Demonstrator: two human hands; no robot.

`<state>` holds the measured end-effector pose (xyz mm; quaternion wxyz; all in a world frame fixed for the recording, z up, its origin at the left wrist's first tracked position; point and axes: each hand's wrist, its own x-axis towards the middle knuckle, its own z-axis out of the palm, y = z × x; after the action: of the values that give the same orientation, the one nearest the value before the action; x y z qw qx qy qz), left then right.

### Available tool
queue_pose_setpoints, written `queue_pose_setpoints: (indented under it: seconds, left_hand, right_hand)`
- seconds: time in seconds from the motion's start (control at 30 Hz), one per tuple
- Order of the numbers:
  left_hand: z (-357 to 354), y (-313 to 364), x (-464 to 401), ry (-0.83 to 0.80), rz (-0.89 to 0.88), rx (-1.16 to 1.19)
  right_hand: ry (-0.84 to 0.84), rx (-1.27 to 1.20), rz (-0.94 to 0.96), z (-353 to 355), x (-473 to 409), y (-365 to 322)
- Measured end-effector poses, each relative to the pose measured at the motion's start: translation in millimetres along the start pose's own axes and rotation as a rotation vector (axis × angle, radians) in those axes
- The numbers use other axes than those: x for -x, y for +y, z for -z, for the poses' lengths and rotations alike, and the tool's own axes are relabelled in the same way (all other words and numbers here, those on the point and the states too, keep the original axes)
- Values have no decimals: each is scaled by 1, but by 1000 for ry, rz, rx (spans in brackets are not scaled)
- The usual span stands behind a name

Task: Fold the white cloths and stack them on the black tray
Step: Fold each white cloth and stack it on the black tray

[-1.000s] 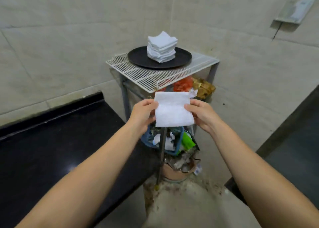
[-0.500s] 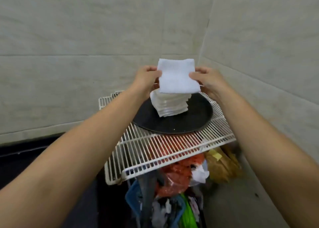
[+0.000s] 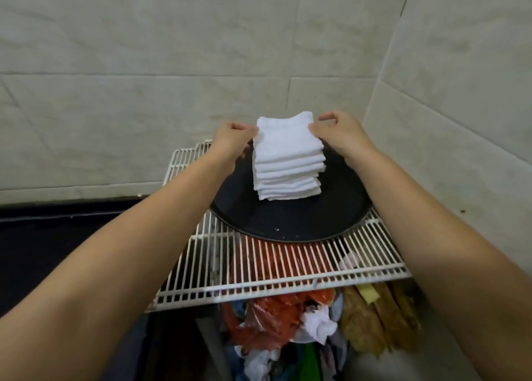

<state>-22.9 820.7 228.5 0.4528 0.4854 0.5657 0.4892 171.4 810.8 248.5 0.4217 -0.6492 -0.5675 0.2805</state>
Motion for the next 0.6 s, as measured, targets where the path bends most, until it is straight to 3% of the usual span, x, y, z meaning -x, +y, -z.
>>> queue_pose_setpoints:
  seconds: [0.13, 0.27, 0.43, 0.6]
  left_hand:
    - [36, 9, 22, 77, -64, 11]
    - [111, -5, 72, 165, -100, -61]
    - [269, -72, 192, 376, -104, -323]
    - [436, -137, 355, 645, 29, -585]
  right_hand:
    - [133, 134, 191, -6, 20, -33]
    - [67, 227, 390, -60, 67, -79]
    - [-226, 285, 592, -201, 180, -126]
    - [-593, 299, 792, -357, 344, -163]
